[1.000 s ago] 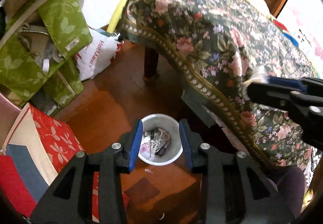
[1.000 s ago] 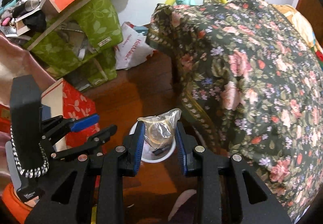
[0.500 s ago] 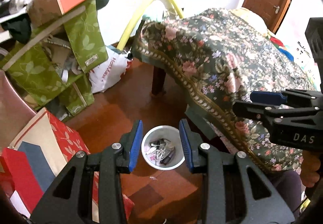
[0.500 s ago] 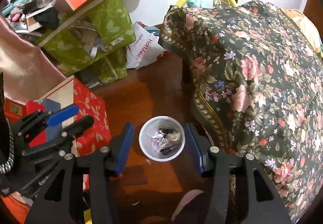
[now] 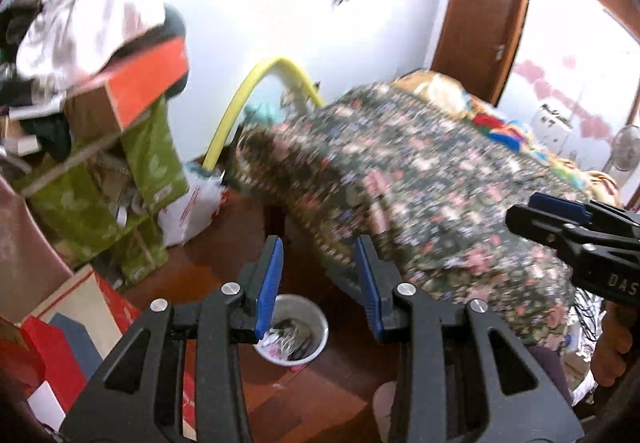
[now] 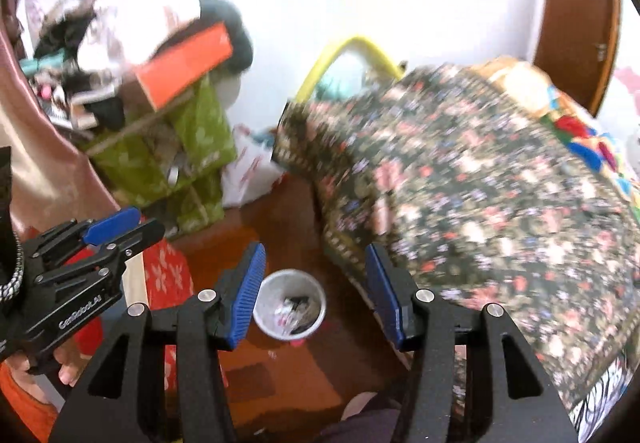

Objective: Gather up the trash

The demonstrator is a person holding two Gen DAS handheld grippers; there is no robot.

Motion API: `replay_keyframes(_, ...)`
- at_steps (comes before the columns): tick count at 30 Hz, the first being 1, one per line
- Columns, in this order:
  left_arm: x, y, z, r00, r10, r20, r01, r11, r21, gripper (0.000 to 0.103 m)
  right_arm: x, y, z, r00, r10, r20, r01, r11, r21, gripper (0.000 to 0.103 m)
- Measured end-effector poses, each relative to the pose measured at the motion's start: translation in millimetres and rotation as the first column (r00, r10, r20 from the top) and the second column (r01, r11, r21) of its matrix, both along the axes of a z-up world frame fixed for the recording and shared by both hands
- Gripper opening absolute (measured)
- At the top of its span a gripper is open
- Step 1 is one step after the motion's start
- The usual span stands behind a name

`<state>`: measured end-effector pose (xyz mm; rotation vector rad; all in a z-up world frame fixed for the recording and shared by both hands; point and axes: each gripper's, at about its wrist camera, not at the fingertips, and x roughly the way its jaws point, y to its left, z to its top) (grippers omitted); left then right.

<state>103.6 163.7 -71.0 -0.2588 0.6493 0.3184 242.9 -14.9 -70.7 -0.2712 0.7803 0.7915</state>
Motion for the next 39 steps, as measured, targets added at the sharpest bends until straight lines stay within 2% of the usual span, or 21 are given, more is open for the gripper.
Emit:
replay_keyframes(4, -17, -32, 32, 0.995, -0.066, 0.077, 0.063, 0.997, 0.049, 0.036, -32, -43, 39, 0.988, -0.095, 0.118, 0.086, 0.993, 0.085, 0.049)
replay_keyframes(8, -35, -65, 59, 0.980, -0.149, 0.135, 0.141, 0.988, 0.066, 0.036, -72, -84, 72, 0.946, -0.227, 0.230, 0.189, 0.966, 0.175, 0.049)
replay_keyframes(11, -52, -86, 73, 0.965, -0.186, 0.184, 0.173, 0.981, 0.086, 0.036, -97, -105, 86, 0.914, -0.306, 0.268, 0.248, 0.941, 0.229, 0.049)
replay_keyframes(14, -72, -103, 85, 0.948, -0.220, 0.231, 0.199, 0.974, 0.112, 0.036, -114, -121, 91, 0.893, -0.370, 0.257, 0.298, 0.913, 0.278, 0.049)
replay_keyframes(16, -87, -113, 91, 0.937, -0.241, 0.254, 0.214, 0.968, 0.128, 0.036, -122, -126, 90, 0.883, -0.398, 0.249, 0.322, 0.900, 0.294, 0.049)
replay_keyframes(19, -108, -124, 94, 0.925, -0.260, 0.275, 0.222, 0.961, 0.163, 0.038, -141, -133, 87, 0.851, -0.450, 0.272, 0.368, 0.879, 0.302, 0.050)
replay_keyframes(20, -114, -126, 94, 0.923, -0.264, 0.280, 0.225, 0.960, 0.166, 0.044, -147, -134, 86, 0.842, -0.461, 0.280, 0.379, 0.875, 0.301, 0.052)
replay_keyframes(21, -118, -127, 94, 0.922, -0.266, 0.282, 0.227, 0.960, 0.165, 0.055, -153, -134, 84, 0.837, -0.469, 0.282, 0.387, 0.871, 0.301, 0.062)
replay_keyframes(22, -122, -128, 93, 0.921, -0.266, 0.284, 0.228, 0.960, 0.161, 0.060, -159, -140, 84, 0.834, -0.474, 0.284, 0.390, 0.869, 0.305, 0.071)
replay_keyframes(24, -130, -128, 90, 0.923, -0.259, 0.285, 0.220, 0.962, 0.161, 0.079, -171, -146, 82, 0.809, -0.503, 0.303, 0.413, 0.854, 0.317, 0.083)
replay_keyframes(26, -137, -130, 87, 0.921, -0.254, 0.294, 0.213, 0.963, 0.165, 0.089, -181, -149, 81, 0.779, -0.535, 0.327, 0.440, 0.838, 0.322, 0.095)
replay_keyframes(27, -140, -130, 85, 0.921, -0.252, 0.298, 0.209, 0.963, 0.168, 0.091, -185, -151, 81, 0.771, -0.544, 0.332, 0.448, 0.833, 0.324, 0.103)
replay_keyframes(32, -149, -128, 80, 0.920, -0.261, 0.293, 0.220, 0.961, 0.167, 0.091, -196, -156, 80, 0.757, -0.570, 0.318, 0.474, 0.815, 0.334, 0.103)
replay_keyframes(39, -154, -130, 76, 0.916, -0.278, 0.289, 0.235, 0.956, 0.175, 0.091, -208, -158, 75, 0.745, -0.581, 0.329, 0.493, 0.811, 0.315, 0.103)
